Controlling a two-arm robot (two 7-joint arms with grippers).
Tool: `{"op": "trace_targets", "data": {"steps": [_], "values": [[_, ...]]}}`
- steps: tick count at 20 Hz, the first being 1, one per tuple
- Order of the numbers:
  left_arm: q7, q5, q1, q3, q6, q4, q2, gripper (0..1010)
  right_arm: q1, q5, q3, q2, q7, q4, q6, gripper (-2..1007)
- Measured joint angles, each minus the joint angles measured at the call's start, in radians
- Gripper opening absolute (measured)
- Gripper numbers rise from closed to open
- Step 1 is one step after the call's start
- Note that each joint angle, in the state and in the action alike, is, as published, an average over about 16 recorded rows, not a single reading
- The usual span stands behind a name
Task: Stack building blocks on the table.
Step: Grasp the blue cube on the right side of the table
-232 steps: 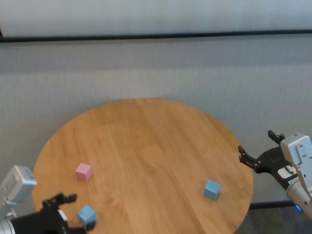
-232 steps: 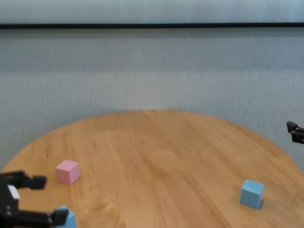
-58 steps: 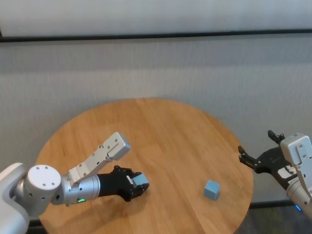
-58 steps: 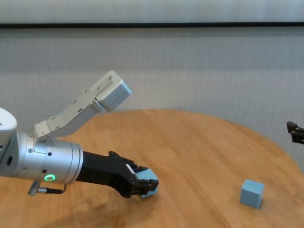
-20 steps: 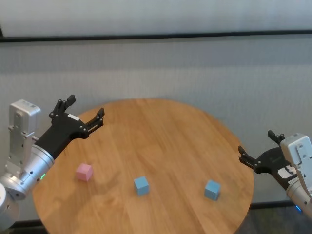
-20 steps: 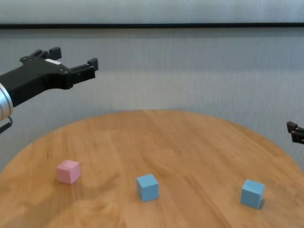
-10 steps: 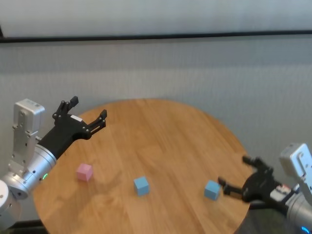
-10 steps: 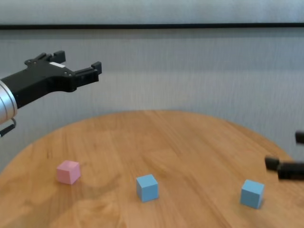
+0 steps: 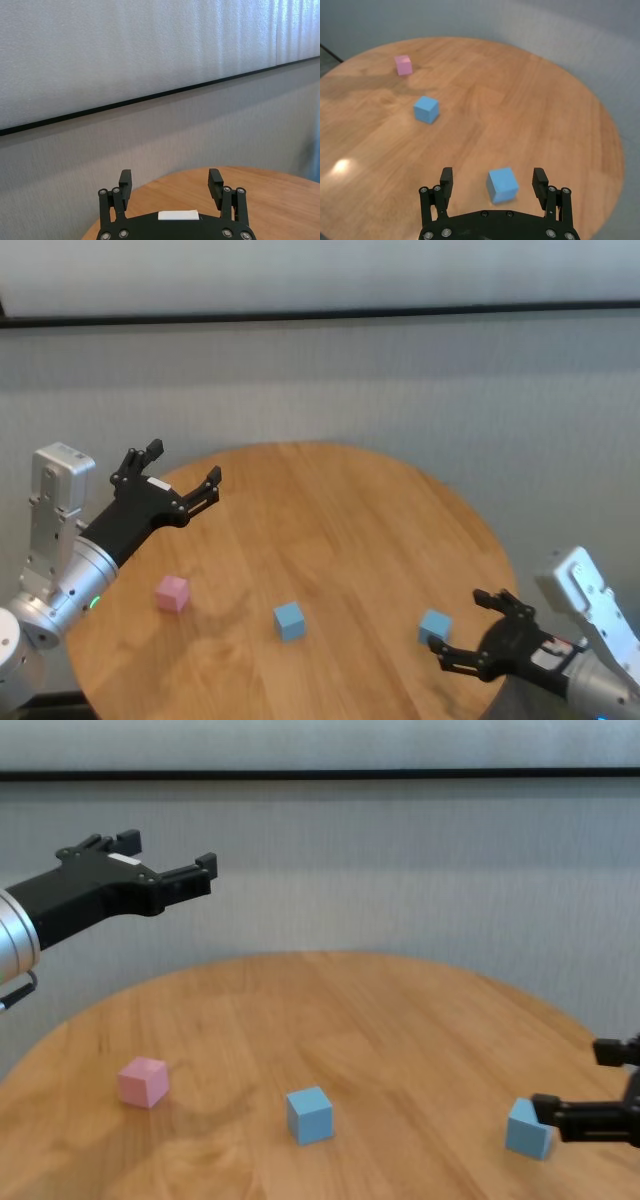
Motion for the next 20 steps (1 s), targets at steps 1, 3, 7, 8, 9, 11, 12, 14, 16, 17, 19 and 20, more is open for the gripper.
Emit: {"op": "trace_targets", "data": {"steps": [1, 3, 7, 8, 9, 11, 12, 14, 16, 17, 19, 20], "values": [[0.0, 0.0, 0.0, 0.0, 0.001, 0.0, 0.0, 1000, 0.009, -0.005, -0.004, -0.007, 0.005, 0.009, 0.005, 1001], [0.0, 0.0, -0.001, 0.001, 0.001, 0.001, 0.0, 1000, 0.028, -0.015, -0.011, -0.021, 0.016, 0.031, 0.013, 1001], [-0.001, 0.0, -0.002, 0.002, 0.003, 0.001, 0.0, 1000, 0.068, -0.036, -0.025, -0.048, 0.045, 0.083, 0.02, 1001], [-0.001, -0.001, -0.002, 0.002, 0.003, 0.002, 0.0, 1000, 0.079, -0.041, -0.029, -0.054, 0.053, 0.097, 0.021, 1001], [-0.001, -0.001, -0.002, 0.002, 0.003, 0.002, -0.001, 1000, 0.089, -0.047, -0.032, -0.06, 0.061, 0.11, 0.022, 1001], [-0.001, -0.001, -0.002, 0.002, 0.003, 0.002, -0.001, 1000, 0.106, -0.057, -0.038, -0.07, 0.076, 0.137, 0.021, 1001], [-0.001, -0.001, -0.002, 0.002, 0.004, 0.002, -0.001, 1000, 0.114, -0.062, -0.041, -0.074, 0.083, 0.149, 0.02, 1001], [-0.001, -0.001, -0.002, 0.002, 0.004, 0.002, -0.001, 1000, 0.128, -0.07, -0.045, -0.083, 0.097, 0.175, 0.02, 1001], [-0.001, -0.001, -0.002, 0.003, 0.004, 0.002, -0.001, 1000, 0.141, -0.075, -0.047, -0.092, 0.109, 0.198, 0.02, 1001], [-0.001, -0.001, -0.002, 0.003, 0.004, 0.002, -0.001, 1000, 0.147, -0.077, -0.047, -0.096, 0.115, 0.21, 0.021, 1001], [-0.001, -0.001, -0.003, 0.003, 0.004, 0.003, -0.001, 1000, 0.158, -0.079, -0.046, -0.106, 0.126, 0.23, 0.023, 1001], [-0.001, -0.001, -0.003, 0.003, 0.005, 0.003, -0.001, 1000, 0.163, -0.079, -0.045, -0.111, 0.131, 0.24, 0.025, 1001]]}}
